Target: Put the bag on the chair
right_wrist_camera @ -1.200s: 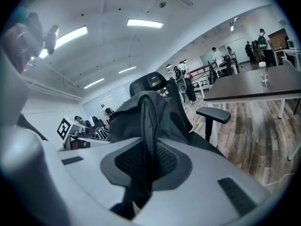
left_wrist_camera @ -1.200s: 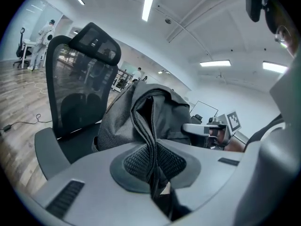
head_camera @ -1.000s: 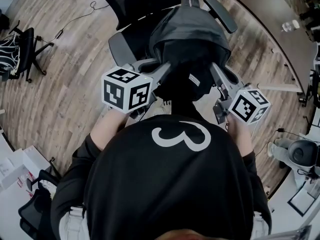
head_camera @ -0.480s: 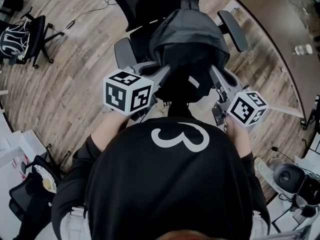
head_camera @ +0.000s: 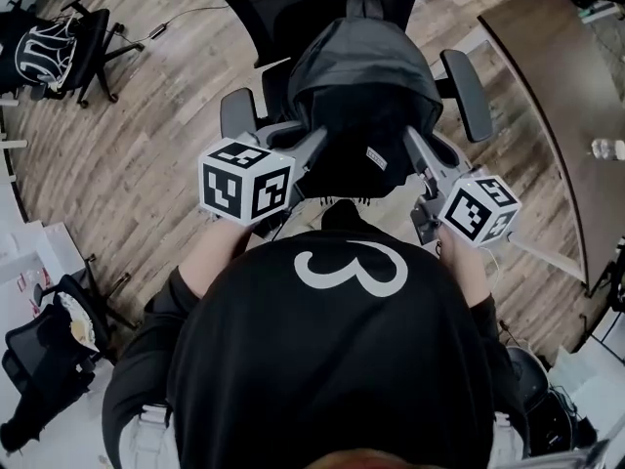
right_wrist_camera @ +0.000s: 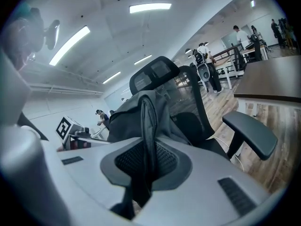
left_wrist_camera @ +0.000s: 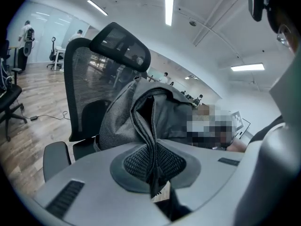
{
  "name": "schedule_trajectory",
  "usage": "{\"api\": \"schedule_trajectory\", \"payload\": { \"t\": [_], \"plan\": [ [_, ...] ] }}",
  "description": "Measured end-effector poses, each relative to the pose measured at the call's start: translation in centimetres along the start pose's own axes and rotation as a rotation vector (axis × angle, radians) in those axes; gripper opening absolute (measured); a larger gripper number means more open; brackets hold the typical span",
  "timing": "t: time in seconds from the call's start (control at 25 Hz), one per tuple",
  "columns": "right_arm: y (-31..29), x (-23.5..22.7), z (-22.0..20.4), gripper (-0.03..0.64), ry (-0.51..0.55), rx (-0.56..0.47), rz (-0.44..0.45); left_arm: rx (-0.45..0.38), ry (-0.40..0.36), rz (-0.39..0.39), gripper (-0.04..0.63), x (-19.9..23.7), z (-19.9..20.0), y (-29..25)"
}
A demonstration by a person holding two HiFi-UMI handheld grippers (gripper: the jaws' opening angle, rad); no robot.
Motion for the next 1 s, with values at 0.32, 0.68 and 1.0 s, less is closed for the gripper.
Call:
{"api": "schedule_trajectory", "payload": {
  "t": [0.32,0.68,1.0],
  "plan": [
    [-2.1,-3.3,4.0,0.057,0.036,0.040,0.077,-0.044,0.034,0.073,0.044,0.1,3.0,-2.5],
    [-5.1,-5.8,6.3,0.057,0.080,0.066,0.131,-0.088,0.057,0.135,0.044,1.5,4.7,-4.7],
    [-8.7,-6.8,7.9,0.057,0.097,0.083,0.158,-0.099,0.079,0.177,0.044,4.0,6.4,-5.6]
  ]
}}
Point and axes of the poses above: the fingertips, and each gripper's own axes: y backward along the fingers, x to its left, z out of its top, the point moved 6 cm from there along y, backward along the fingers, and after that the axes turned 2 degrees about x, right-handed, at the moved point
